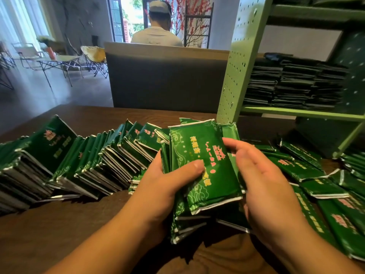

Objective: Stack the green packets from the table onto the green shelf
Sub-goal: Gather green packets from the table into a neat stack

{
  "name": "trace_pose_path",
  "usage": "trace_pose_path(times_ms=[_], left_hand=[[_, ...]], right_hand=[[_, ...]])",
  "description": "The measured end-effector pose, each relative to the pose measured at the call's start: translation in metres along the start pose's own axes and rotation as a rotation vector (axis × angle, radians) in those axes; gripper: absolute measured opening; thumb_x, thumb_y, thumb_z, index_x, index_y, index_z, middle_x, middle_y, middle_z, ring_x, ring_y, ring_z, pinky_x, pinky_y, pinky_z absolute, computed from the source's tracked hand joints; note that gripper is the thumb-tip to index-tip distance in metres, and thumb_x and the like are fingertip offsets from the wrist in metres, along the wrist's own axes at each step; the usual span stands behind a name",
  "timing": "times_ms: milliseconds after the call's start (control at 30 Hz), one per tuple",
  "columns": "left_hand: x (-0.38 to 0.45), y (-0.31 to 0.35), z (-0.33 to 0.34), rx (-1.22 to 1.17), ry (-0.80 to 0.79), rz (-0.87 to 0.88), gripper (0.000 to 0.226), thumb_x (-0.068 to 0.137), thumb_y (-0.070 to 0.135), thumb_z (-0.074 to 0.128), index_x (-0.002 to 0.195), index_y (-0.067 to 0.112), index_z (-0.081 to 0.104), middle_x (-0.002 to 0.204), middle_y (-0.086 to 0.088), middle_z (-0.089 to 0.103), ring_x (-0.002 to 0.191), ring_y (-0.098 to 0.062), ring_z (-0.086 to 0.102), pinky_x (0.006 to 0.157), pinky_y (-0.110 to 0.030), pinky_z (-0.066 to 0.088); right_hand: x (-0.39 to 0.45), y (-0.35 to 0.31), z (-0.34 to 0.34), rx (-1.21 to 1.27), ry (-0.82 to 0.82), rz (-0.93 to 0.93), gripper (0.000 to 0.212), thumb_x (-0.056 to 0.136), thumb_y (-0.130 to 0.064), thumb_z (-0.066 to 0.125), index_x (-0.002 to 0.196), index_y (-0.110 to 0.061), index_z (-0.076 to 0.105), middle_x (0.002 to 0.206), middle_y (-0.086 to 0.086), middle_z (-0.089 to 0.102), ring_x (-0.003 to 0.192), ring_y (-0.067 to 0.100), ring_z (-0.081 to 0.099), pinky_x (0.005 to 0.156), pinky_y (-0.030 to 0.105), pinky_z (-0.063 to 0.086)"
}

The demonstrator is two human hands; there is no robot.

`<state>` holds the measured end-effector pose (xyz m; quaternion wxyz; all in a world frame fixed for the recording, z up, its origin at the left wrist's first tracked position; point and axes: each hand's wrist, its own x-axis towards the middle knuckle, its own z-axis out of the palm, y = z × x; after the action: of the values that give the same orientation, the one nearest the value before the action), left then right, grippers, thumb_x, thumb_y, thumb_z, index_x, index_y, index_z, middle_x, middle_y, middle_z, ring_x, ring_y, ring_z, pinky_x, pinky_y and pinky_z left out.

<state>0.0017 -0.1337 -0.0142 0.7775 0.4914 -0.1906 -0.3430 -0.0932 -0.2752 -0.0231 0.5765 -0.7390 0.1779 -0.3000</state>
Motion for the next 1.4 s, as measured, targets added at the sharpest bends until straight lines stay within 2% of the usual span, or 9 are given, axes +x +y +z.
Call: trace_pose_path(times_ms=[200,333,467,667,767,900,1100,1267,1400], left_hand=[[-0.003,0.008,0.002,-0.071,-0.062,-0.072,0.050,0.057,-0.006,0.068,0.106,0.000,0.069,0.085,-0.022,0.076,0.063,-0.030,0.074,0.050,-0.034,0.058],[-0.006,0.012,0.003,-0.054,-0.049,-0.081,0.041,0.054,0.002,0.064,0.095,0.002,0.068,0.071,-0.018,0.073,0.053,-0.026,0.070,0.044,-0.033,0.056],[-0.005,0.016,0.004,-0.083,0.020,-0.086,0.032,0.060,0.000,0.060,0.092,-0.002,0.067,0.063,-0.018,0.069,0.047,-0.027,0.067,0.042,-0.034,0.056],[0.005,0.013,-0.005,0.003,0.245,0.114,0.024,0.086,-0.012,0.055,0.099,0.008,0.058,0.070,-0.012,0.069,0.058,-0.026,0.070,0.051,-0.039,0.058],[0.009,0.009,-0.011,0.294,0.331,0.313,0.039,0.085,-0.010,0.063,0.102,0.025,0.061,0.084,-0.002,0.076,0.076,-0.023,0.076,0.064,-0.040,0.062],[0.003,0.003,-0.005,0.496,0.251,0.451,0.057,0.084,-0.013,0.064,0.110,0.037,0.059,0.092,0.011,0.075,0.083,-0.005,0.074,0.065,-0.015,0.057],[0.004,-0.008,-0.003,0.533,0.177,0.508,0.057,0.084,-0.011,0.071,0.121,0.031,0.059,0.105,0.010,0.075,0.098,-0.005,0.073,0.080,-0.017,0.057],[0.004,-0.008,-0.002,0.373,0.112,0.425,0.044,0.081,0.005,0.077,0.118,0.023,0.061,0.099,0.005,0.078,0.092,-0.011,0.075,0.074,-0.019,0.057],[0.001,-0.007,-0.002,0.274,0.051,0.376,0.042,0.075,0.026,0.081,0.112,0.023,0.062,0.098,0.003,0.078,0.090,-0.013,0.076,0.070,-0.019,0.058]], right_hand=[[0.008,0.010,-0.002,0.213,0.009,0.187,0.039,0.081,-0.034,0.081,0.117,-0.044,0.072,0.126,-0.004,0.071,0.113,0.022,0.070,0.095,0.050,0.056],[0.007,0.004,-0.005,0.384,-0.026,0.210,0.040,0.077,-0.008,0.072,0.115,-0.023,0.072,0.109,0.008,0.077,0.098,0.027,0.076,0.084,0.046,0.062],[0.010,-0.003,-0.010,0.382,0.093,0.192,0.039,0.085,0.006,0.068,0.114,-0.020,0.070,0.100,0.011,0.079,0.088,0.028,0.077,0.077,0.042,0.063],[0.012,-0.006,-0.018,0.164,0.301,0.013,0.037,0.084,-0.002,0.078,0.101,-0.035,0.075,0.102,0.001,0.078,0.087,0.024,0.077,0.078,0.049,0.062],[0.006,-0.008,-0.017,-0.151,0.345,-0.138,0.037,0.084,-0.009,0.079,0.101,-0.040,0.071,0.102,-0.015,0.073,0.093,0.001,0.071,0.078,0.025,0.061],[-0.003,-0.010,-0.007,-0.356,0.319,-0.374,0.045,0.081,0.001,0.077,0.105,-0.036,0.066,0.111,-0.020,0.059,0.100,-0.022,0.054,0.081,-0.005,0.039],[-0.009,-0.005,0.002,-0.236,0.145,-0.392,0.045,0.076,-0.004,0.082,0.103,-0.039,0.069,0.108,-0.017,0.064,0.106,-0.005,0.062,0.082,0.003,0.047],[-0.011,-0.005,0.003,-0.172,0.061,-0.355,0.044,0.072,-0.018,0.090,0.103,-0.043,0.071,0.108,-0.016,0.067,0.105,0.007,0.068,0.084,0.014,0.053],[-0.009,-0.010,0.001,-0.102,0.040,-0.308,0.027,0.076,-0.040,0.074,0.103,-0.044,0.072,0.110,-0.013,0.071,0.105,0.005,0.068,0.084,0.018,0.054]])
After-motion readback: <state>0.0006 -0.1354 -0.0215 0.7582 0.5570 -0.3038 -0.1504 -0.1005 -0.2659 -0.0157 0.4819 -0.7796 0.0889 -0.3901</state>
